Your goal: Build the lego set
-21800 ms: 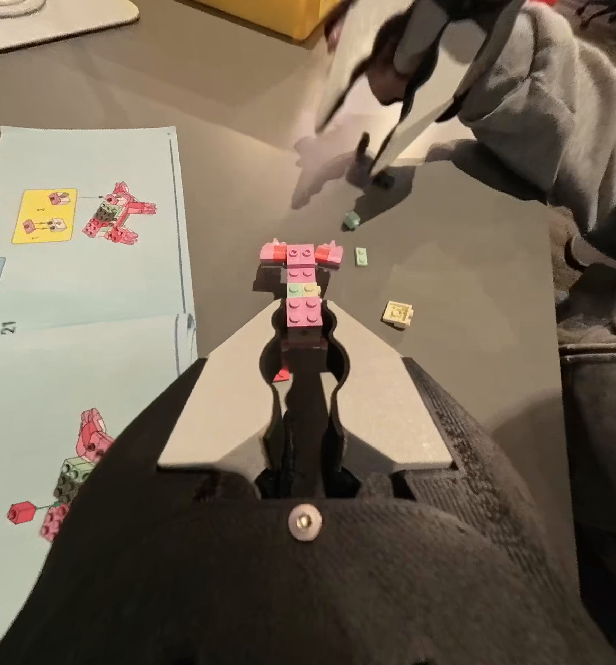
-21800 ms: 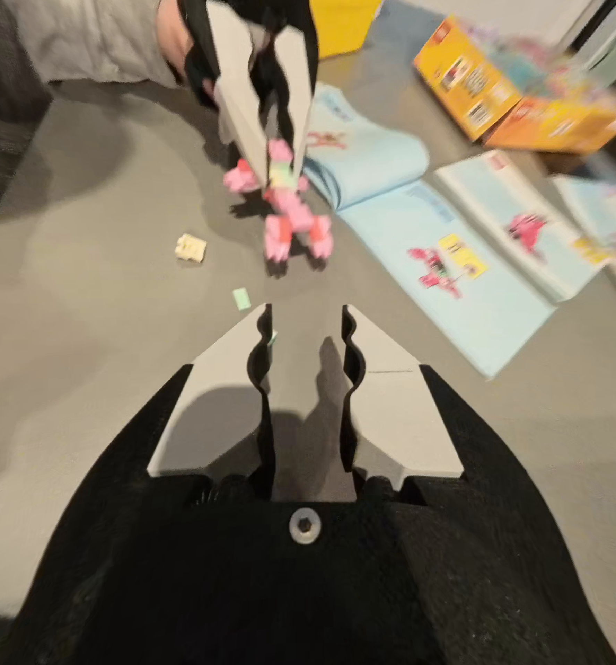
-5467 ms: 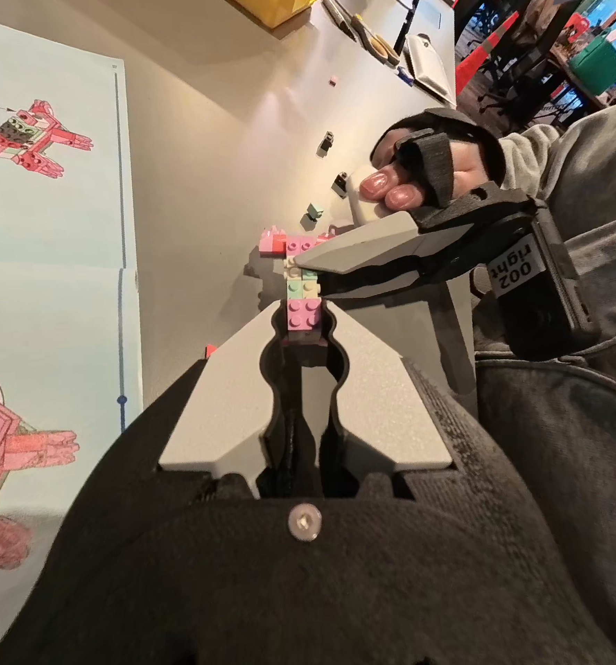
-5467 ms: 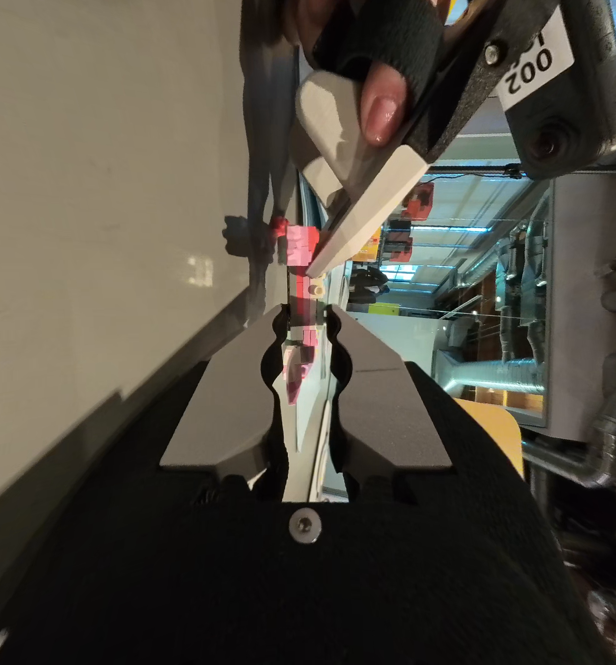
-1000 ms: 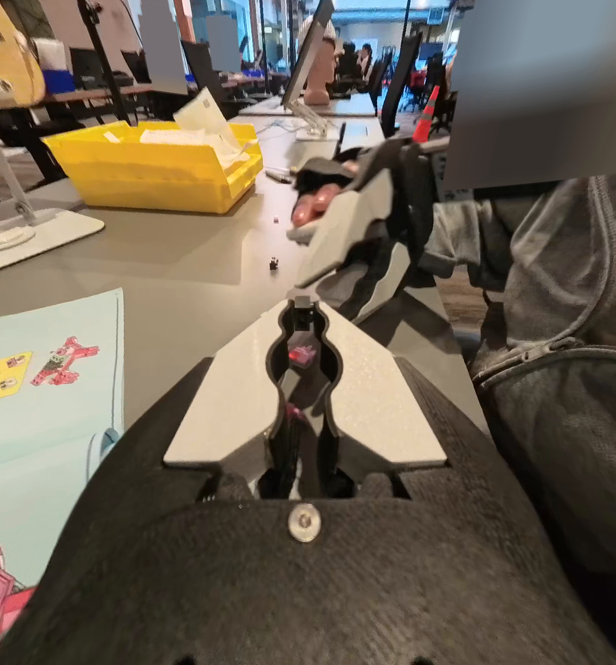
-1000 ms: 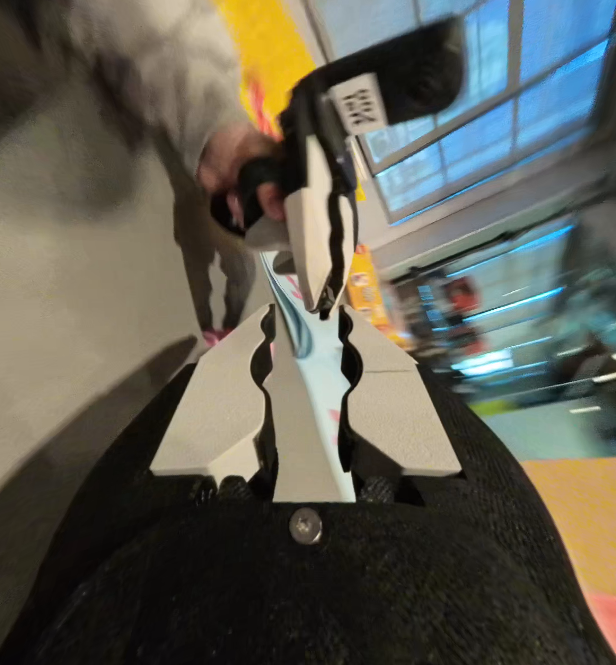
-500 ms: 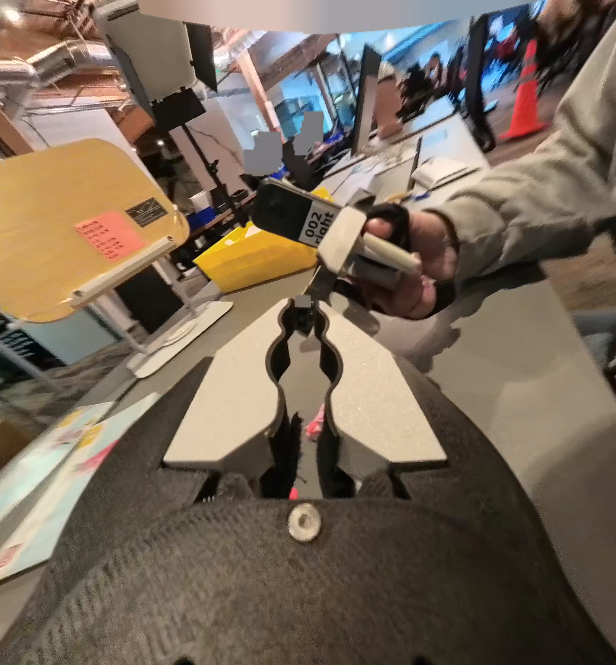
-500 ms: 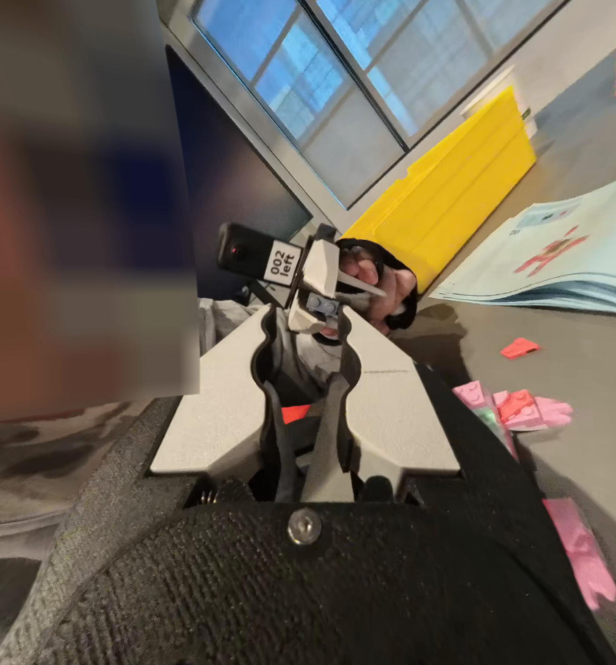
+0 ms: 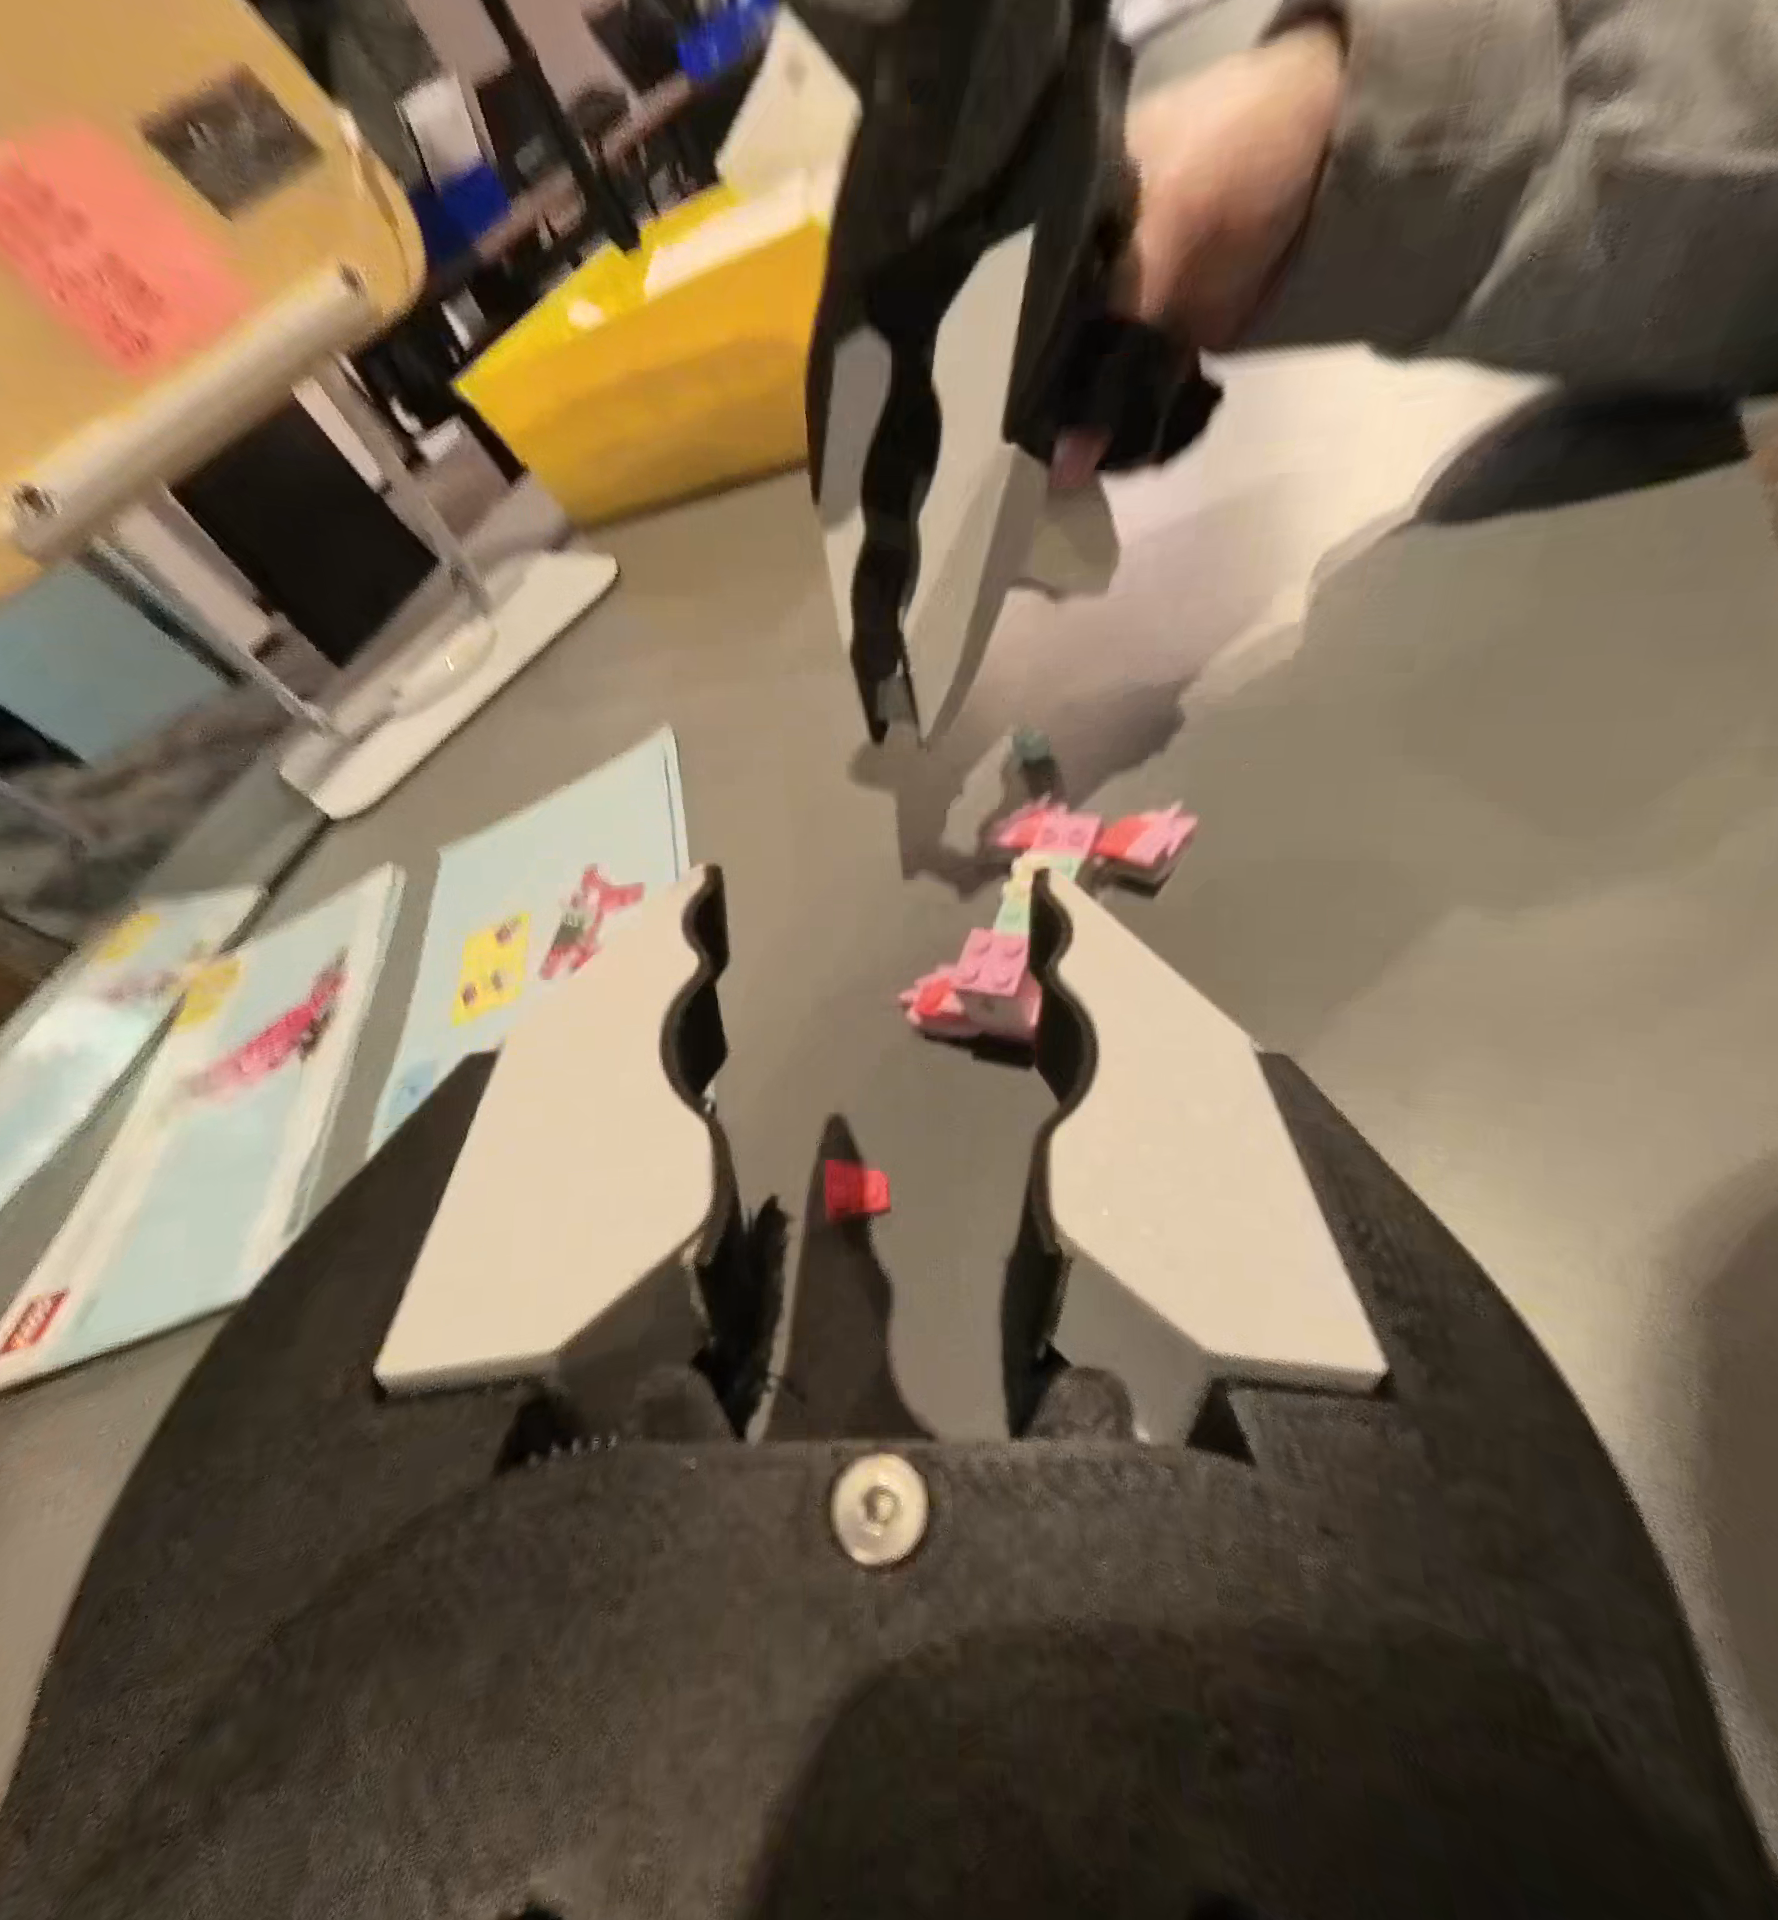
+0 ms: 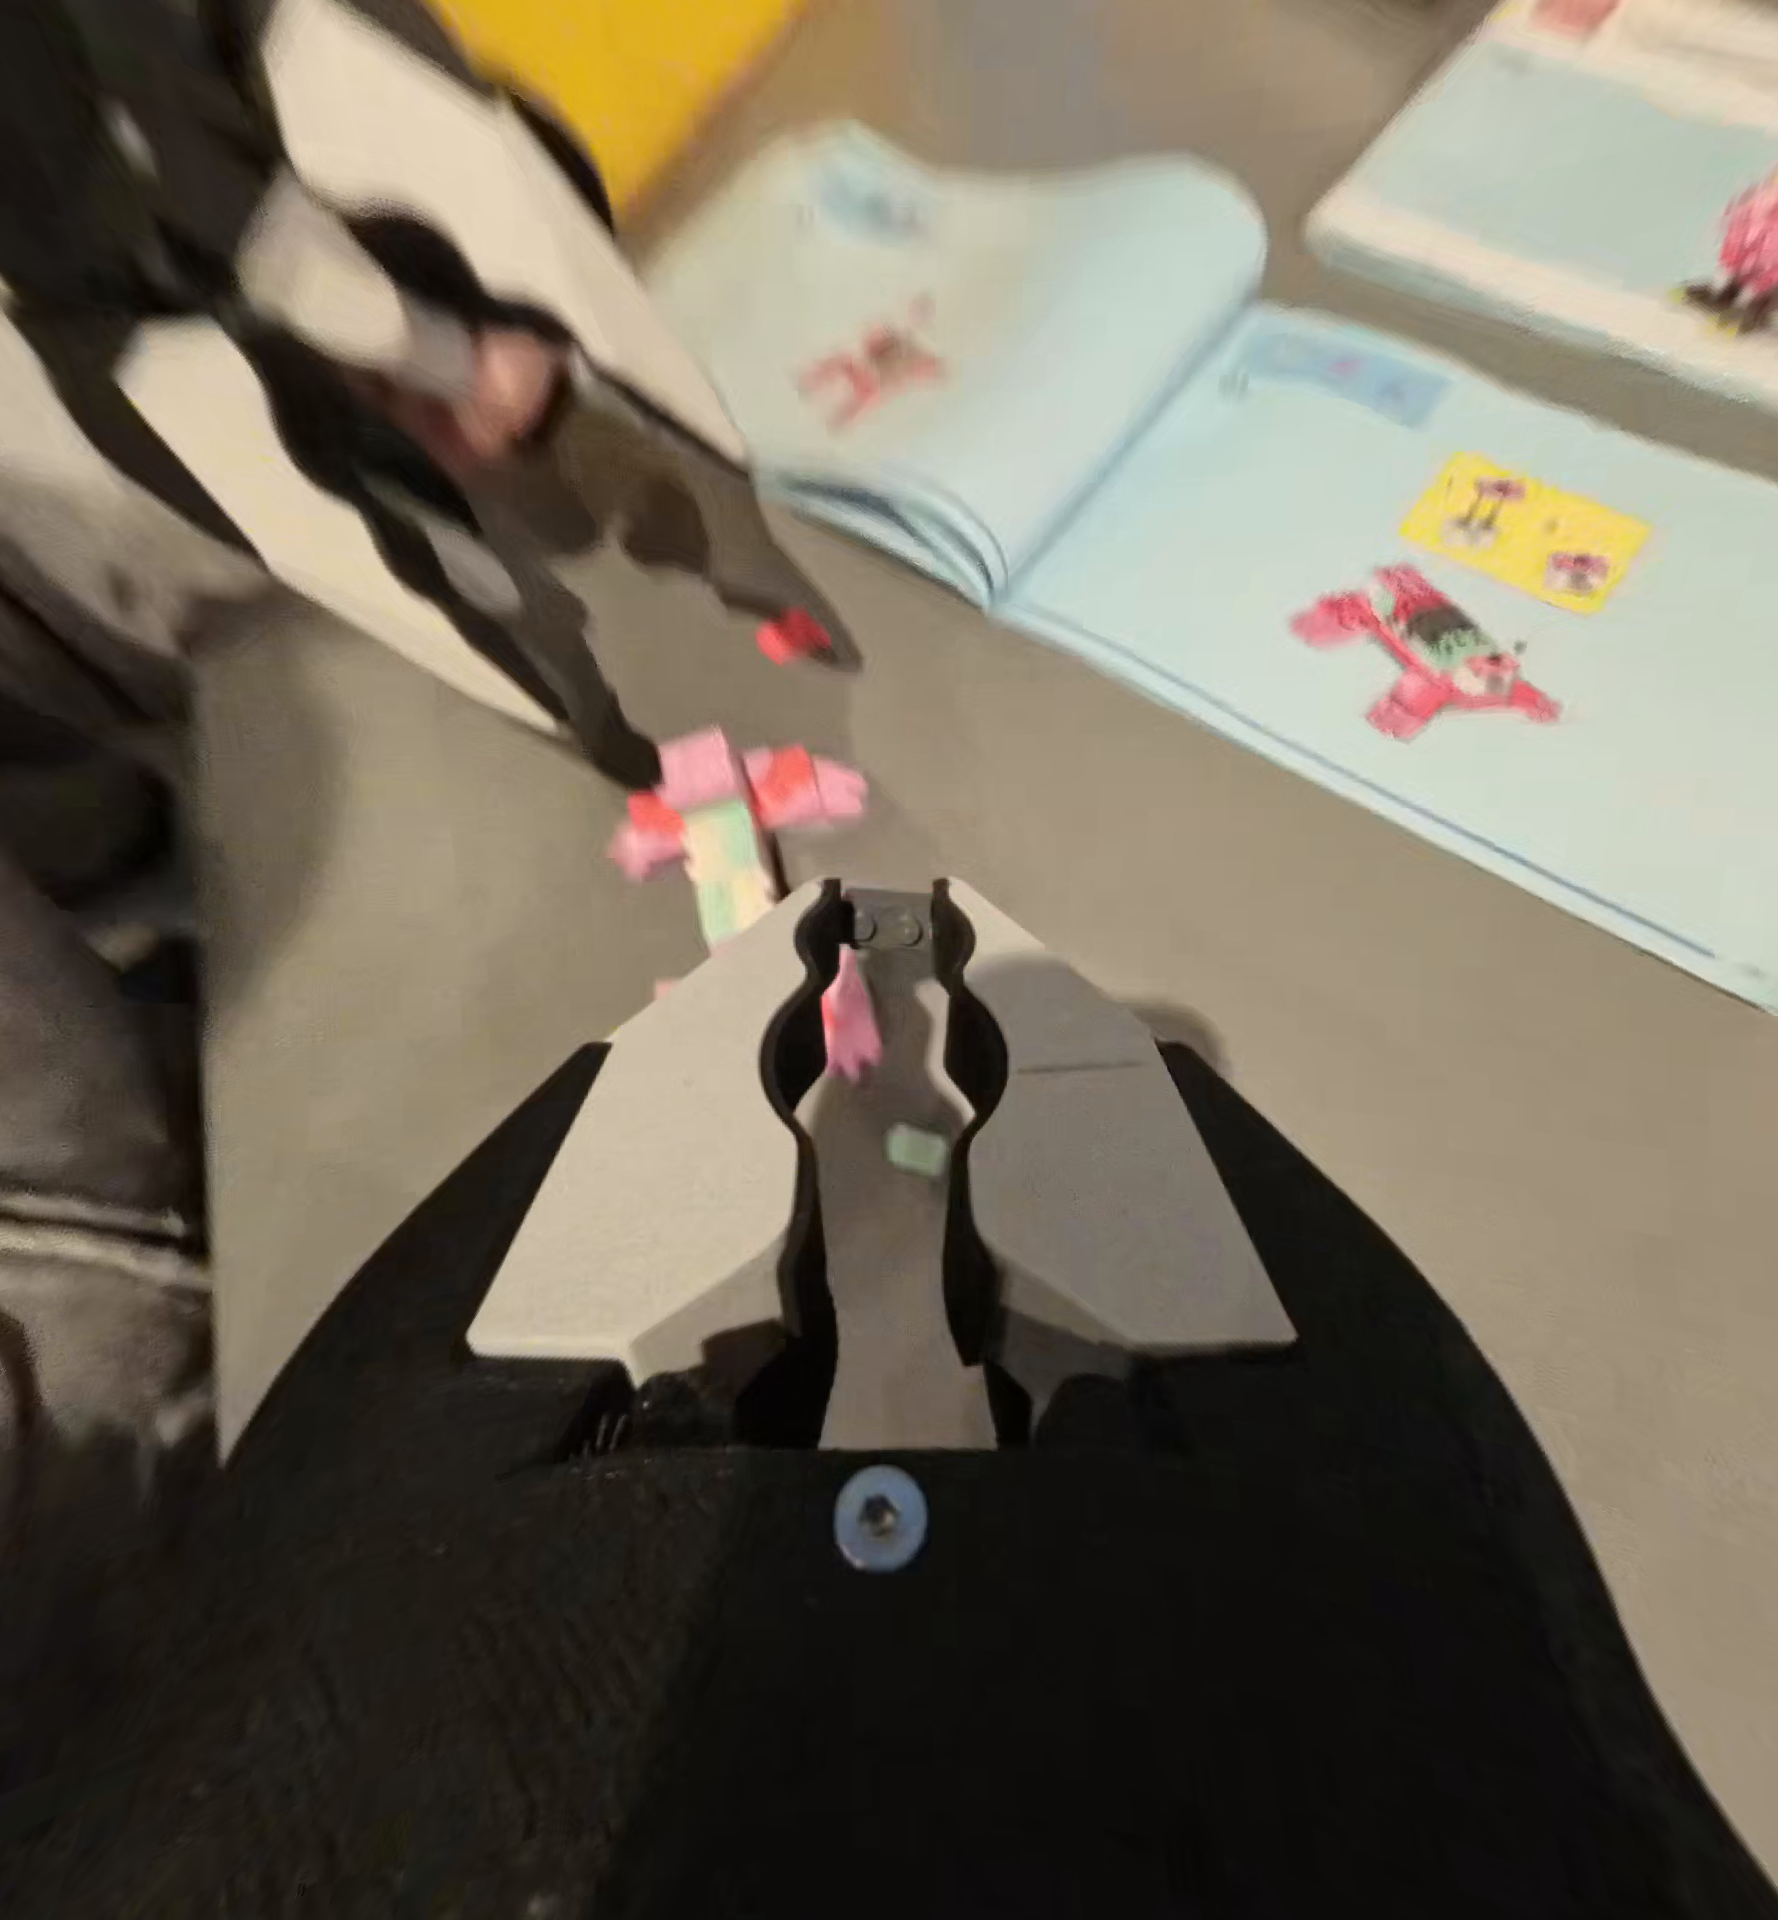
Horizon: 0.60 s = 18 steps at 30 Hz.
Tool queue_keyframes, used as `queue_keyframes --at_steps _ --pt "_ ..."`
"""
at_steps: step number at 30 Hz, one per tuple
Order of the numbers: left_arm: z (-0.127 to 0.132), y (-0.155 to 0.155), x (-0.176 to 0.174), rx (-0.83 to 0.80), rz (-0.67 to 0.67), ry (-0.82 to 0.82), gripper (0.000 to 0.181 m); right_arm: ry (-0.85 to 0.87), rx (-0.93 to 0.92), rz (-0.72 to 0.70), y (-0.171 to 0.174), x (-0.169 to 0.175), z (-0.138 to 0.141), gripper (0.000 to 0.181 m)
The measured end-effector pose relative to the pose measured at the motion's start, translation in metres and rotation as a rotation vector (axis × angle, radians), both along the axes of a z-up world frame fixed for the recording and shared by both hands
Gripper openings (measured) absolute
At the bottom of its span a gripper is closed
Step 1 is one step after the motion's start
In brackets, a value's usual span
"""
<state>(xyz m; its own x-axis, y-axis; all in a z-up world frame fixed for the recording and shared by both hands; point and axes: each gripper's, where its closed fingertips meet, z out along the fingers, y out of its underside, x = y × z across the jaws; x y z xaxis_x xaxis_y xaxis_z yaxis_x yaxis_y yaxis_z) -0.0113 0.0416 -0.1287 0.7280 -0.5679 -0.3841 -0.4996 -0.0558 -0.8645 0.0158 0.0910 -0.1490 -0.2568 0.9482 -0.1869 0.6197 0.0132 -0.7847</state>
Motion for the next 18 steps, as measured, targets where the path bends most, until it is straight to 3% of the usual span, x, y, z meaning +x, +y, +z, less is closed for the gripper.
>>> queue_keyframes --at_steps 2,7,18 --pt "-0.012 0.002 -0.001 -0.07 -0.001 0.005 0.056 -0.14 0.11 0.044 0.008 0.005 -0.014 0.015" --pt "-0.042 0.001 0.008 -0.236 -0.04 0.001 0.053 -0.299 0.228 0.132 0.02 -0.001 -0.036 0.015" --pt "-0.046 0.0 0.017 -0.287 -0.061 -0.024 0.046 -0.34 0.282 0.184 0.021 0.002 -0.049 0.02"
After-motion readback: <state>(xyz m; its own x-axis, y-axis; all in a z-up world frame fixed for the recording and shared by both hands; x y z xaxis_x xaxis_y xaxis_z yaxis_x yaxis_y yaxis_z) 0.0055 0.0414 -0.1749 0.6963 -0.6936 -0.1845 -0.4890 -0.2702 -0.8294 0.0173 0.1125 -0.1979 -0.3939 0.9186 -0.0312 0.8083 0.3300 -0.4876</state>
